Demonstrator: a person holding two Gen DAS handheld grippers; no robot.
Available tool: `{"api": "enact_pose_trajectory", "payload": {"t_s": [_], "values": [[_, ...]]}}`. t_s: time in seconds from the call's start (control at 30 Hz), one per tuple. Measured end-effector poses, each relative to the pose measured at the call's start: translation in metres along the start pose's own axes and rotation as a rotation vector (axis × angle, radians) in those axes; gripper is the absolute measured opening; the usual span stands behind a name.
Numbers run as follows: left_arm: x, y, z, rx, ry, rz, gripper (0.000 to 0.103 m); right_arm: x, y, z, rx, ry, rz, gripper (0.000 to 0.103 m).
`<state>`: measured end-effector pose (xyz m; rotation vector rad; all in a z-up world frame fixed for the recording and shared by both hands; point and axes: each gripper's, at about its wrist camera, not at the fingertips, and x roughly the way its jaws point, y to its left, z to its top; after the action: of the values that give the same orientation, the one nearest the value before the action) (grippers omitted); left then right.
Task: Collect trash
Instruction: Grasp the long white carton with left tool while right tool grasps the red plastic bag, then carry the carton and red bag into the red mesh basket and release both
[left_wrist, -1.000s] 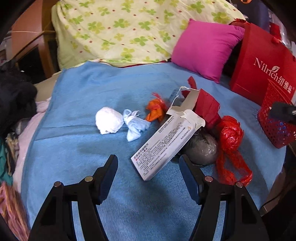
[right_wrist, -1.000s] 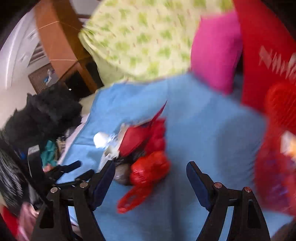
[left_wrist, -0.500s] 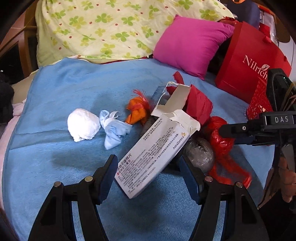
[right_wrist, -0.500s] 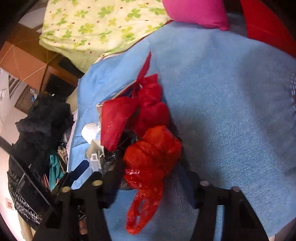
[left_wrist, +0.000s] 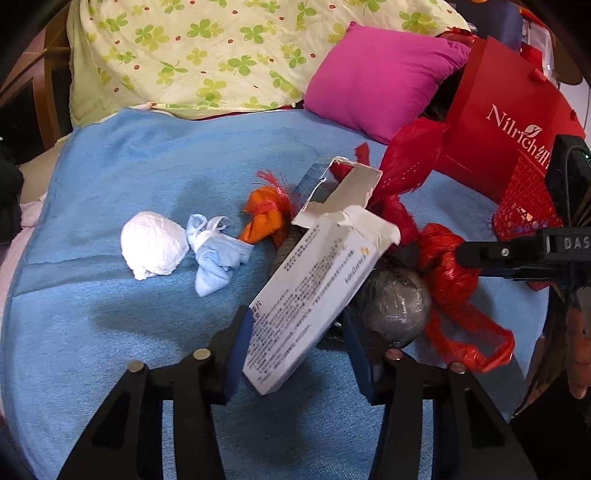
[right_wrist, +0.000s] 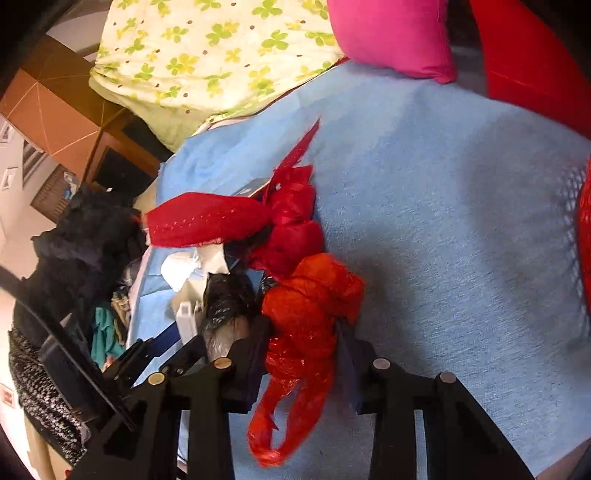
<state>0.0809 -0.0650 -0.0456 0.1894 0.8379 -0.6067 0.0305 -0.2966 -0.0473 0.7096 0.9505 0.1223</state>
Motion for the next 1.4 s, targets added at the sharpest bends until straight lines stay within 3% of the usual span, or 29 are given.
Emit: {"api": "enact_pose_trajectory", "payload": {"t_s": [0.07,0.13,0.17,0.27,0.4,0.53,0.73,1.07,1.23,1.4], "values": [[-0.002,0.002,0.001,-0.010,-0.011,0.001,0.045,-0.003,-0.004,0.001,0.032,-0.009,0.012,0.045],[-0.005,0.002,0.000,-0.018,-0.022,0.004,0.043,-0.008,-0.005,0.003,0.044,-0.029,0.007,0.067],[-0.006,0.003,0.000,-0.020,-0.025,0.006,0.042,-0.009,-0.004,0.004,0.040,-0.044,0.003,0.068],[-0.004,0.004,0.001,-0.028,-0.031,0.017,0.040,0.000,0.000,0.006,0.039,-0.041,-0.015,0.068],[-0.003,0.006,0.003,-0.037,-0.042,0.034,0.036,0.025,-0.004,0.006,0.092,0.034,-0.003,0.068],[-0.005,0.007,0.006,-0.039,-0.069,0.057,0.030,0.026,0.000,0.007,0.075,0.009,0.000,0.053],[-0.010,0.012,0.010,-0.062,-0.092,0.061,0.026,0.005,0.013,0.003,0.000,-0.033,0.011,0.050],[-0.067,0.003,0.015,-0.093,-0.235,0.000,0.025,-0.054,0.025,-0.004,-0.111,-0.167,0.035,0.050],[-0.096,-0.015,0.016,-0.110,-0.336,-0.063,0.025,-0.086,0.030,-0.006,-0.150,-0.262,0.042,0.050],[-0.109,-0.048,0.026,-0.063,-0.414,-0.095,0.025,-0.119,0.036,-0.011,-0.213,-0.373,0.033,0.050]]}}
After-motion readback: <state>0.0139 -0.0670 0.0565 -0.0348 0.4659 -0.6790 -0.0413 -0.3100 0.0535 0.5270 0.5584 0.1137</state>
